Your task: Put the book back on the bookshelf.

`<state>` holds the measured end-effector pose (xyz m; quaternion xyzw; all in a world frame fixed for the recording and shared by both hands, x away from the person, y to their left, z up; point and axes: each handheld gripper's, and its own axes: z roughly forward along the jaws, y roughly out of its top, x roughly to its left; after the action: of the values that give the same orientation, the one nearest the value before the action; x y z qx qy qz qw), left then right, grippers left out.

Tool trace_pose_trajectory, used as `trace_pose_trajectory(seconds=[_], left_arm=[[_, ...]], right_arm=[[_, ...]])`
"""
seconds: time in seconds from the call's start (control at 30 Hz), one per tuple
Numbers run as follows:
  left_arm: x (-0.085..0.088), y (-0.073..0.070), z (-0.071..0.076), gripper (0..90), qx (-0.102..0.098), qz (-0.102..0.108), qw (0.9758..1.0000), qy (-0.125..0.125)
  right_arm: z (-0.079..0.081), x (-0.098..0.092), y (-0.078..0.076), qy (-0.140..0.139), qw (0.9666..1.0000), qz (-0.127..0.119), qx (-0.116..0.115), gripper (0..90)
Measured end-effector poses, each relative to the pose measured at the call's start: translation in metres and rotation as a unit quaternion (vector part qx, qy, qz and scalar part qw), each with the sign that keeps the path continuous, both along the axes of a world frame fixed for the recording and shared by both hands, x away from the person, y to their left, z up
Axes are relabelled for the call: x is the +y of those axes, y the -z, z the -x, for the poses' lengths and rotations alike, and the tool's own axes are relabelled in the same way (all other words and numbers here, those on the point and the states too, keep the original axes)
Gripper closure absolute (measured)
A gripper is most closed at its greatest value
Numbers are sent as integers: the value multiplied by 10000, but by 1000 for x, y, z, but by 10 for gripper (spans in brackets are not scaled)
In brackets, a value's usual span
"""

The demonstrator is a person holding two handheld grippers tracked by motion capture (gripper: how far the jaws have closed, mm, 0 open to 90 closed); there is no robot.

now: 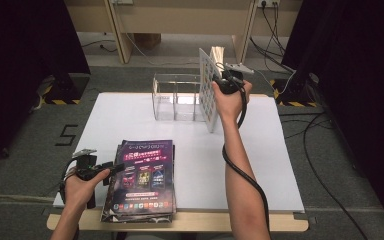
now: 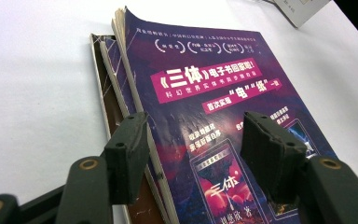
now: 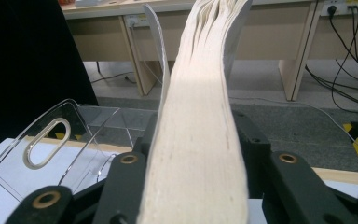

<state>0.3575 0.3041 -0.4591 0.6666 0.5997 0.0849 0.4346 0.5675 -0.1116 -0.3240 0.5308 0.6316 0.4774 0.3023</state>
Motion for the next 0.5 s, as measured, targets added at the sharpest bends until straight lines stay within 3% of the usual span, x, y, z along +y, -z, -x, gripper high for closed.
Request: trace_pose_trajectory(seconds=[0.13,0.5], left_arm=[[0,0,0,407,6,-3,10000,6],[1,1,-1,408,15,-3,10000,-2]], right_arm=[[-1,2,-1,67,10000,36,52,728],[1,4,3,177,9997,29,-175,745]])
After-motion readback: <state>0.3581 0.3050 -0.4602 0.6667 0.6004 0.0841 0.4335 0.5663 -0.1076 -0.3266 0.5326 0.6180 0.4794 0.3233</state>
